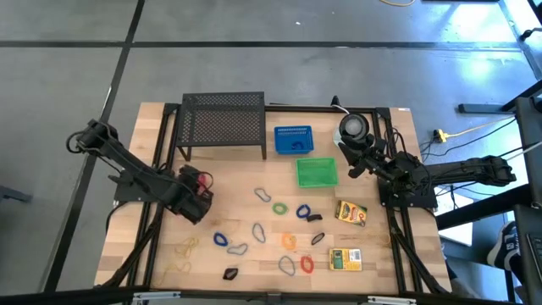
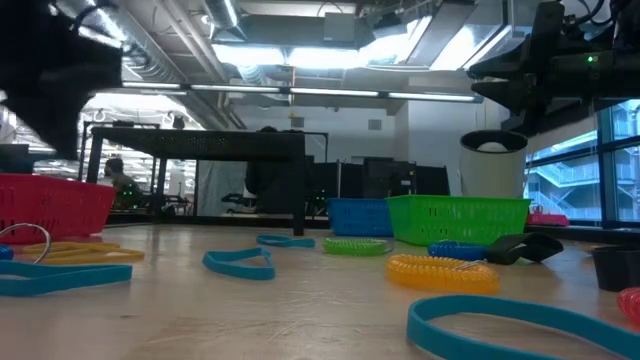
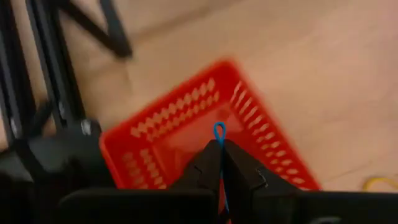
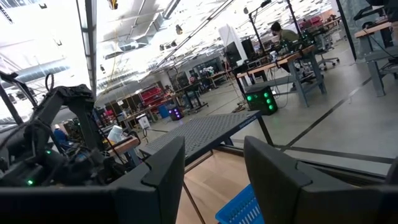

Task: Pick & Place Office Desk Supplies
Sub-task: Put the blue rubber band into the orange basket

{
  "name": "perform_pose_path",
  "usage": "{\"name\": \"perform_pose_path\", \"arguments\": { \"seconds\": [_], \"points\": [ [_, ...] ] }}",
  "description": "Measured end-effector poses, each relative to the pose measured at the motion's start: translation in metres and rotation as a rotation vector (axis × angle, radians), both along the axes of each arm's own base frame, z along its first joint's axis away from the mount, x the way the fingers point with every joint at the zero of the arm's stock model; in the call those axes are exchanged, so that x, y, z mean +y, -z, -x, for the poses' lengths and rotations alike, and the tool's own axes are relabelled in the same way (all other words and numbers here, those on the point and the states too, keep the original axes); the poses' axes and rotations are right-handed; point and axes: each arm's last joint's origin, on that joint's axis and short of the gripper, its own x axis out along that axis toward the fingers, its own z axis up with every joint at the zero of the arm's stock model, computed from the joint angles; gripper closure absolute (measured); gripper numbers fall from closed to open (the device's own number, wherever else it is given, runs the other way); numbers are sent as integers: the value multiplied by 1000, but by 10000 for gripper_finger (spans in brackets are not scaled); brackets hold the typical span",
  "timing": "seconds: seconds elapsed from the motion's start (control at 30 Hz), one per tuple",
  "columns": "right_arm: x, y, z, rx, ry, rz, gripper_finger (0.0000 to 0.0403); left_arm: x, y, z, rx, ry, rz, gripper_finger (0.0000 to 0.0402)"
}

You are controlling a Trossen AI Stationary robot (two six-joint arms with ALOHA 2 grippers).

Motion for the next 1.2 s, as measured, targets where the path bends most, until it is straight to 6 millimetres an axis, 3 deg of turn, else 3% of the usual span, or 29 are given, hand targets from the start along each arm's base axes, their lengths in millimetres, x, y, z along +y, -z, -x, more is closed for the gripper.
{"name": "perform_pose_path", "arguments": {
  "seconds": [0.2, 0.7, 1.2],
  "points": [
    [0, 0, 0, 1, 0, 0, 237, 1, 19, 7, 34, -57, 80, 398],
    [0, 0, 0, 1, 0, 0, 237, 0, 21, 7, 30, -81, 111, 395],
    [0, 0, 0, 1, 0, 0, 237, -1, 21, 7, 43, -104, 143, 323]
  ]
}}
